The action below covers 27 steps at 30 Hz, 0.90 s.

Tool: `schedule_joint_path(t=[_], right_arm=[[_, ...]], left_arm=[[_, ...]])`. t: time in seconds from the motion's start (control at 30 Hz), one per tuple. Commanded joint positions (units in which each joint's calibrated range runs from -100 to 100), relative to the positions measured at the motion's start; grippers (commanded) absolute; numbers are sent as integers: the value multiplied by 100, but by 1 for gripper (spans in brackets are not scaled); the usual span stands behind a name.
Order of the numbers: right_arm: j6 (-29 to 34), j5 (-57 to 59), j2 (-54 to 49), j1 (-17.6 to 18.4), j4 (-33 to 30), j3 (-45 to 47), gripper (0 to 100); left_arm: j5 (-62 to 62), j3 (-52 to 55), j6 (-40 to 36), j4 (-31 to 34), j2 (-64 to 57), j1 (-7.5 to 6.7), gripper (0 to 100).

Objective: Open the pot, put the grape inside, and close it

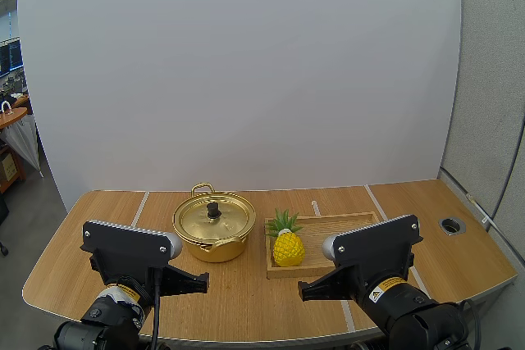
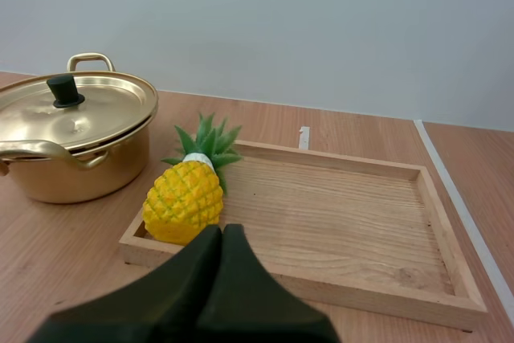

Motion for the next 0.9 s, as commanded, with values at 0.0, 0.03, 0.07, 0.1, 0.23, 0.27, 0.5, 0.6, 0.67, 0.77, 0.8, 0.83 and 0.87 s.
schedule_joint_path(t=[0.0, 0.03, 0.07, 0.1, 0.23, 0.27, 0.5, 0.6, 0.67, 0.77, 0.8, 0.83, 0.87], right_arm=[[1, 26, -40, -22, 17, 0, 0], [1, 26, -40, -22, 17, 0, 0], [1, 26, -40, -22, 17, 0, 0], [1, 26, -40, -22, 17, 0, 0], [1, 26, -40, -22, 17, 0, 0], [1, 26, -40, -22, 17, 0, 0], [1, 26, -40, -22, 17, 0, 0], [1, 26, -40, -22, 17, 0, 0], [1, 26, -40, -22, 17, 0, 0], [1, 26, -40, -22, 17, 0, 0], [1, 26, -40, -22, 17, 0, 0], [1, 26, -40, -22, 17, 0, 0], [1, 26, -40, -22, 17, 0, 0]], left_arm=[[-159, 11, -46, 42, -20, -16, 0], [-159, 11, -46, 42, -20, -16, 0], [-159, 11, -46, 42, -20, -16, 0], [-159, 11, -46, 42, -20, -16, 0], [-184, 11, -46, 42, -20, -16, 0], [-187, 11, -46, 53, -20, -16, 0], [-187, 11, -46, 53, -20, -16, 0], [-187, 11, -46, 53, -20, -16, 0], [-187, 11, -46, 53, -20, -16, 0], [-187, 11, -46, 53, -20, -16, 0], [-187, 11, -46, 53, -20, -16, 0], [-187, 11, -46, 53, -20, -16, 0], [-187, 11, -46, 53, -20, -16, 0]])
